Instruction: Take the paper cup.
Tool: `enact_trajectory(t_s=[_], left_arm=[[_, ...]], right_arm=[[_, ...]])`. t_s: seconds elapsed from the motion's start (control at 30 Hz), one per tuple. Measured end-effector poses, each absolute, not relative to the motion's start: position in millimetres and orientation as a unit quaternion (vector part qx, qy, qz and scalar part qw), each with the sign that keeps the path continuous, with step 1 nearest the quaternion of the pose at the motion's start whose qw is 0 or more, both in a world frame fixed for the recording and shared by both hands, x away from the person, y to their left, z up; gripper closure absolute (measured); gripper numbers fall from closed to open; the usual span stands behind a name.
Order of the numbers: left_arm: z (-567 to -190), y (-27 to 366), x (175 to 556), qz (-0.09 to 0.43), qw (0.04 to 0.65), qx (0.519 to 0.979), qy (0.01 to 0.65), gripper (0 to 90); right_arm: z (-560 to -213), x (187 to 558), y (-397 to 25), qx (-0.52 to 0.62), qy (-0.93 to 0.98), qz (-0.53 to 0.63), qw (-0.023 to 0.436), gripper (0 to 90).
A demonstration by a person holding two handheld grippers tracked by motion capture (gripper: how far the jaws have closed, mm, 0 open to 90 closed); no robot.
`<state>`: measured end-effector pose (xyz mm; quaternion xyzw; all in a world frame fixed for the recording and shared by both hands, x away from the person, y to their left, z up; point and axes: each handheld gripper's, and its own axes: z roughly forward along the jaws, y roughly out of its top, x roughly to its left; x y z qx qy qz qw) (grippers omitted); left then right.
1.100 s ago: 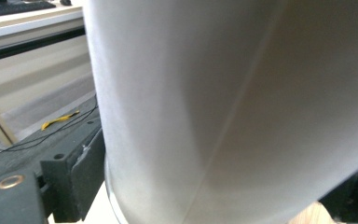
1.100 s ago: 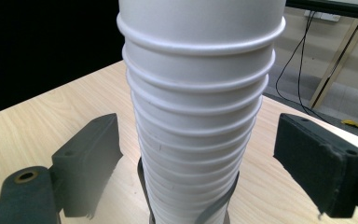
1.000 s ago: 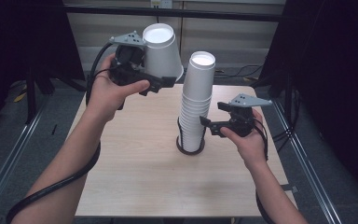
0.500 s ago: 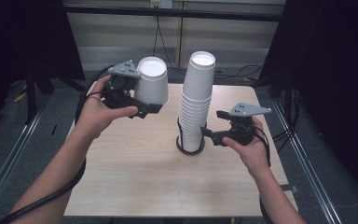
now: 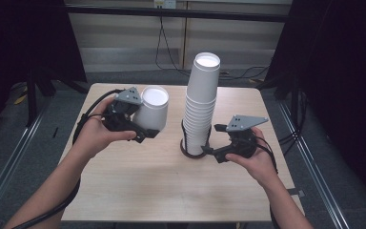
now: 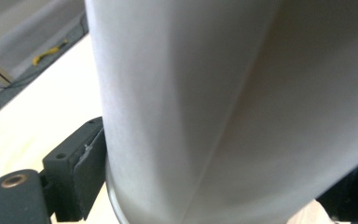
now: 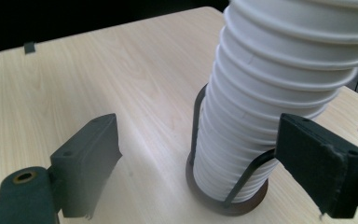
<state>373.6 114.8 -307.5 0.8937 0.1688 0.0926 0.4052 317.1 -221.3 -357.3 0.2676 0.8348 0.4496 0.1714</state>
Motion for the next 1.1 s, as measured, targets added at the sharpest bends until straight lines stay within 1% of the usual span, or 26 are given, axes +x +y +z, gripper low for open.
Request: enact_trajectory(t_s=[0.07,0.17,0.3,0.33,0.37,0.4,0.5,0.67,0.87,1.1], left_arm=[[-313.6,113.4,370.4,0.085,0.402,0.895,0.172,11.4],[-322.4,110.6,365.7,0.08,0.385,0.906,0.158,11.4],[-330.4,106.0,359.1,0.075,0.38,0.91,0.151,11.4],[-332.8,104.5,356.3,0.071,0.378,0.912,0.147,11.4],[-335.0,103.0,353.8,0.07,0.376,0.913,0.144,11.4],[-338.4,101.2,350.3,0.069,0.371,0.916,0.137,11.5],[-342.1,99.1,347.8,0.062,0.367,0.918,0.133,11.6],[-354.6,88.4,341.7,0.054,0.337,0.932,0.119,11.8],[-366.7,77.4,338.2,0.049,0.306,0.945,0.106,11.8],[-374.7,65.4,332.5,0.043,0.291,0.951,0.09,11.9]], right_arm=[[-357.7,316.0,-219.6,0.256,0.842,0.448,0.157,13.1],[-357.3,314.1,-216.3,0.245,0.855,0.43,0.153,13.1],[-357.3,312.2,-212.8,0.232,0.867,0.417,0.142,13.4],[-357.7,311.6,-211.0,0.23,0.869,0.42,0.124,13.8],[-357.7,311.6,-211.0,0.23,0.869,0.42,0.124,13.8],[-357.2,310.4,-210.1,0.23,0.869,0.424,0.114,13.8],[-356.8,309.2,-208.2,0.217,0.875,0.419,0.11,14.0],[-357.2,305.9,-200.5,0.186,0.893,0.399,0.094,14.0],[-356.8,304.5,-193.6,0.168,0.906,0.379,0.087,14.0],[-359.4,305.3,-187.7,0.156,0.913,0.369,0.08,14.0]])
